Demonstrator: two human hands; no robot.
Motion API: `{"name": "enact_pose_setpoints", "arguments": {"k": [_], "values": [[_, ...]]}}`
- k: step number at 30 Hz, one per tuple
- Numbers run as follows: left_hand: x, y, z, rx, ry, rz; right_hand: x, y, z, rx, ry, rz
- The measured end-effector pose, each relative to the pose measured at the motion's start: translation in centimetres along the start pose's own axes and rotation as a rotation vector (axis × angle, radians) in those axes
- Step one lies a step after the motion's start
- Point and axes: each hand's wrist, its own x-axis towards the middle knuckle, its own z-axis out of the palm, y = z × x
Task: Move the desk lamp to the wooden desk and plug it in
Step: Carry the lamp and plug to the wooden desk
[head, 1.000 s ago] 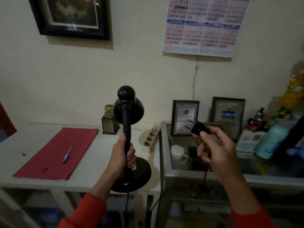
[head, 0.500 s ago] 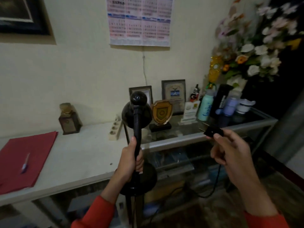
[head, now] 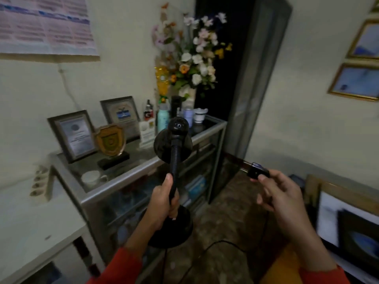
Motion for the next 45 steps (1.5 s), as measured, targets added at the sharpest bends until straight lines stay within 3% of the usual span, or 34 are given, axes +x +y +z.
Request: {"name": "enact_pose_setpoints", "arguments": {"k": [15, 26, 45], "values": [[0.3, -1.1, 28.1, -0.081, -0.463, -0.027, -7.0, -3.5, -26.3, -0.187, 0.501, -0.066], [-4.5, -4.3, 49.8, -0.135, -0.763, -0.081, -14.7, -6.0, -45.3, -0.283, 0.732, -0.043], [-10.4, -11.0, 84.0, -0.212, -1.113, -0.129, -21.9, -7.8, -73.1, -0.471, 1.085, -0.014]]}}
